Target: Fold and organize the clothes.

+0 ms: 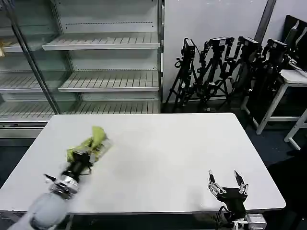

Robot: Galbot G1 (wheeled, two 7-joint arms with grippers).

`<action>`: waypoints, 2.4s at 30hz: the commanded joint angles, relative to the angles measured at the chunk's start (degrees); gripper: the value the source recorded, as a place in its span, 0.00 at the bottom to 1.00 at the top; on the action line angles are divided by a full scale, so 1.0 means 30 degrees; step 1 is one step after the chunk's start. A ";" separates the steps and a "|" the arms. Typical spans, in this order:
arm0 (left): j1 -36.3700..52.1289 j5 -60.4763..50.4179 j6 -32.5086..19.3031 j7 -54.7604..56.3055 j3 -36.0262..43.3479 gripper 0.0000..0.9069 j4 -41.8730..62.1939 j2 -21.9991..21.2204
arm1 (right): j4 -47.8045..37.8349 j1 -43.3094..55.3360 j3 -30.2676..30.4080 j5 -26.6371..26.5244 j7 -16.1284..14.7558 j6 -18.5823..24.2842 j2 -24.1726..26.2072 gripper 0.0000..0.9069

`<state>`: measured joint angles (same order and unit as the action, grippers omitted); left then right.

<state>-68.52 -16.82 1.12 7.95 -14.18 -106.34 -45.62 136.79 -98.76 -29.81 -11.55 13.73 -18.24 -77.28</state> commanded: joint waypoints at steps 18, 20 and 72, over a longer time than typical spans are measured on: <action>0.9833 1.6681 1.0385 0.3645 1.0249 0.03 0.2169 -0.6423 | -0.0065 -0.0161 -0.0111 0.0048 -0.0080 -0.0003 -0.0390 1.00; 0.9867 1.8519 1.0380 0.4016 1.0121 0.81 0.2191 -0.6726 | -0.0143 -0.0089 -0.0036 0.0083 -0.0068 -0.0042 -0.0402 1.00; -0.5954 1.5077 0.6949 0.3034 -0.6705 1.00 -0.8510 -0.4495 | -0.5202 0.9261 0.9518 -1.1033 0.4697 -0.2843 -0.2158 1.00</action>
<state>-76.76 32.54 22.37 17.39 -26.98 -127.29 -58.13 130.10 -82.38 -10.58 -31.74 21.44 -25.30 -78.71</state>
